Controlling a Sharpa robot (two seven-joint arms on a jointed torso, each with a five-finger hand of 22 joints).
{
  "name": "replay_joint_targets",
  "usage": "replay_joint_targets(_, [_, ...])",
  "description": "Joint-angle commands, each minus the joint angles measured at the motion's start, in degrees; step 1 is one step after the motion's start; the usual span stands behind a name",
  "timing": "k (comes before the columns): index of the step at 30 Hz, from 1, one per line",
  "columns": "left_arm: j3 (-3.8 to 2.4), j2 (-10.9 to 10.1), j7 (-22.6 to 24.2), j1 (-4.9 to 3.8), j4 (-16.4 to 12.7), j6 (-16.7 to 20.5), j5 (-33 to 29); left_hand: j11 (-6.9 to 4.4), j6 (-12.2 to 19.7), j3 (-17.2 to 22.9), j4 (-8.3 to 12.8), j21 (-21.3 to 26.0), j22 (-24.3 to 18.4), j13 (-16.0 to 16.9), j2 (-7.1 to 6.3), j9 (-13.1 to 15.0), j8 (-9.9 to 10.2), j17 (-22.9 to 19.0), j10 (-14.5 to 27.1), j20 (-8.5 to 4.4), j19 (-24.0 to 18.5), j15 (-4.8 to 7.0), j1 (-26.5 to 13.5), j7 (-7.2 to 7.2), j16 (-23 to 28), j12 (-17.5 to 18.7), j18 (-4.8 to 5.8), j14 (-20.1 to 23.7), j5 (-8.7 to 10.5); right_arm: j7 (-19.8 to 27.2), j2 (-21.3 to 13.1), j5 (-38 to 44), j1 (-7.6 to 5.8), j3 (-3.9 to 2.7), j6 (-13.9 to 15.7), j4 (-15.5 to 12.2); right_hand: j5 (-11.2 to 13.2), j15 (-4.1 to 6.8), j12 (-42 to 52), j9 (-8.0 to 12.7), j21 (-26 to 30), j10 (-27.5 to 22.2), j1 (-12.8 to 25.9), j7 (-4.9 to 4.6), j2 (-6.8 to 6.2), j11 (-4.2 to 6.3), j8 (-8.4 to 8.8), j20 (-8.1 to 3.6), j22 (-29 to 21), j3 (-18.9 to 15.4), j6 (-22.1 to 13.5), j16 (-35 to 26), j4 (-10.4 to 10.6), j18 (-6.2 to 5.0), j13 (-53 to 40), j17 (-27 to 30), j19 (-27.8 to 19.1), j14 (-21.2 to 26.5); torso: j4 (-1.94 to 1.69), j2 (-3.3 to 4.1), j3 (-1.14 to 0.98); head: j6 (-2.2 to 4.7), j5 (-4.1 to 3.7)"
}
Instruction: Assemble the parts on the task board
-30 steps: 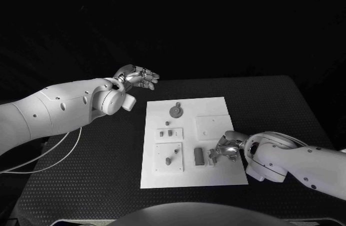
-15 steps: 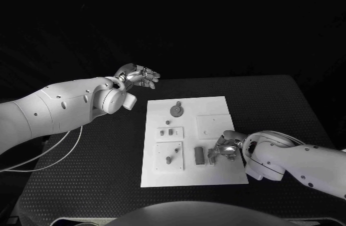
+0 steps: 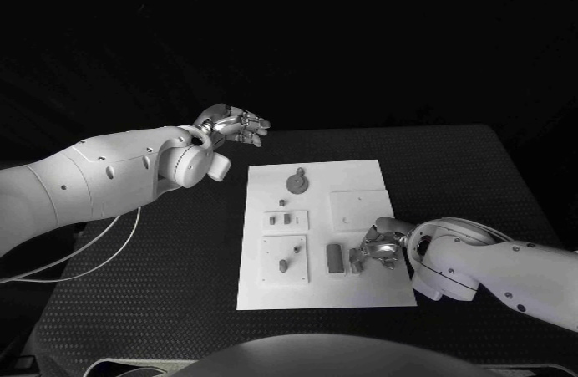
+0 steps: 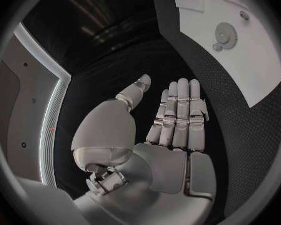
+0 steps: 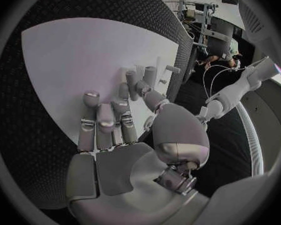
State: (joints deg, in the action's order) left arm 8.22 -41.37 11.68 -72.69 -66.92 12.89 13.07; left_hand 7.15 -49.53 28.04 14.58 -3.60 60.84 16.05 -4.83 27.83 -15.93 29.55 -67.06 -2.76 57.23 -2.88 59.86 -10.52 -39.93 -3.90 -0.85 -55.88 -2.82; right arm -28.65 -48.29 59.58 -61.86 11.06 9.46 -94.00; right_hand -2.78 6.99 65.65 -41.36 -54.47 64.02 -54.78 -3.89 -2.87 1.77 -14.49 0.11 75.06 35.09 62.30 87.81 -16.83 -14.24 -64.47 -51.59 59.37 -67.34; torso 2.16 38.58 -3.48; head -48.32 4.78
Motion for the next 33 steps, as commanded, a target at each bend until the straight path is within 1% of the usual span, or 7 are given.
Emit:
replay_joint_targets(1, [-0.04,0.1,0.35,-0.06,-0.13,-0.61,-0.25,-0.05,0.29,0.07,-0.36,-0.31,-0.08,-0.02,-0.19,-0.05,-0.2,0.05,0.52,0.2,-0.21,-0.24,-0.5,0.08,0.33,-0.12,0.04,-0.11,-0.3,0.04,0.02,-0.35,0.07,0.03,-1.59,-0.15,-0.12,0.39,0.26,-0.02,-0.19,1.0,-1.4,-0.06,2.13,0.45,-0.39,-0.09,0.65,-0.39,0.38,0.14,-0.02,-0.76,0.07,-0.07,0.37,-0.02,0.02,-0.02,0.0,-0.01,0.03])
replay_joint_targets(9, [-0.03,0.09,0.36,-0.06,-0.17,-0.57,-0.25,-0.05,0.29,0.07,-0.37,-0.32,-0.08,-0.02,-0.21,-0.05,-0.21,0.07,0.53,0.2,-0.22,-0.24,-0.5,0.08,0.34,-0.12,0.04,-0.11,-0.3,0.03,0.02,-0.41,0.07,0.04,-1.7,-0.31,-0.12,0.4,0.27,0.0,-0.19,1.05,-1.3,-0.02,2.17,0.48,-0.42,-0.09,0.65,-0.41,0.52,0.18,-0.02,-0.76,0.08,-0.25,0.41,-0.16,0.01,-0.01,-0.01,-0.09,0.12])
replay_joint_targets(15, [-0.03,0.11,0.35,-0.06,-0.19,-0.59,-0.25,-0.04,0.3,0.08,-0.39,-0.32,-0.08,-0.02,-0.22,-0.06,-0.21,0.08,0.53,0.2,-0.22,-0.24,-0.5,0.08,0.35,-0.12,0.04,-0.11,-0.3,0.07,0.08,-0.43,0.07,0.05,-0.76,0.02,-0.11,0.42,0.26,0.05,-0.16,1.08,-1.13,-0.01,2.15,0.5,-0.41,-0.09,0.64,-0.46,0.58,0.17,0.0,-0.76,0.1,-0.05,0.41,-0.07,0.03,-0.02,0.02,-0.04,0.14])
replay_joint_targets(22, [-0.03,0.07,0.33,-0.06,-0.16,-0.58,-0.25,-0.04,0.32,0.09,-0.41,-0.32,-0.09,-0.02,-0.22,-0.07,-0.21,0.1,0.54,0.21,-0.22,-0.24,-0.51,0.08,0.37,-0.12,0.04,-0.11,-0.3,0.14,0.35,-0.49,0.07,0.05,-0.35,0.32,-0.11,0.42,0.1,0.33,0.02,1.05,0.26,-0.07,1.91,0.45,-0.18,0.0,0.53,-0.81,0.64,0.08,0.15,-0.76,0.24,0.38,0.51,0.11,0.03,-0.02,0.01,0.05,0.17])
replay_joint_targets(26, [-0.03,0.05,0.31,-0.06,-0.19,-0.6,-0.25,-0.04,0.33,0.09,-0.43,-0.32,-0.09,-0.02,-0.21,-0.07,-0.21,0.1,0.54,0.21,-0.22,-0.24,-0.53,0.07,0.37,-0.12,0.04,-0.11,-0.3,0.18,0.51,-0.73,0.07,0.05,-0.53,0.43,-0.11,0.41,-0.03,0.54,0.19,0.99,1.51,-0.14,1.61,0.38,0.0,0.06,0.43,-0.96,0.67,-0.01,0.33,-0.76,0.36,0.78,0.63,0.31,0.02,-0.01,0.0,0.09,0.18])
replay_joint_targets(30, [-0.03,0.0,0.3,-0.06,-0.19,-0.54,-0.25,-0.03,0.34,0.09,-0.46,-0.33,-0.09,-0.02,-0.21,-0.07,-0.2,0.11,0.55,0.21,-0.22,-0.24,-0.54,0.07,0.37,-0.12,0.04,-0.11,-0.3,0.19,0.59,-0.89,0.07,0.05,-0.68,0.45,-0.11,0.39,-0.18,0.79,0.42,0.93,3.0,-0.23,0.82,0.3,0.2,0.09,0.31,-0.88,0.71,-0.12,0.71,-0.76,0.5,1.25,0.79,0.53,-0.01,0.0,-0.01,0.05,0.2])
replay_joint_targets(33, [-0.03,0.02,0.3,-0.06,-0.18,-0.61,-0.25,-0.03,0.34,0.09,-0.47,-0.33,-0.1,-0.02,-0.22,-0.08,-0.2,0.12,0.55,0.21,-0.22,-0.25,-0.55,0.07,0.38,-0.12,0.04,-0.11,-0.3,0.21,0.62,-1.0,0.08,0.05,-0.87,0.42,-0.11,0.38,-0.28,0.96,0.6,0.88,4.06,-0.3,-0.02,0.24,0.35,0.09,0.22,-0.69,0.68,-0.19,1.17,-0.76,0.59,1.45,0.89,0.63,0.04,-0.01,0.02,0.02,0.22])
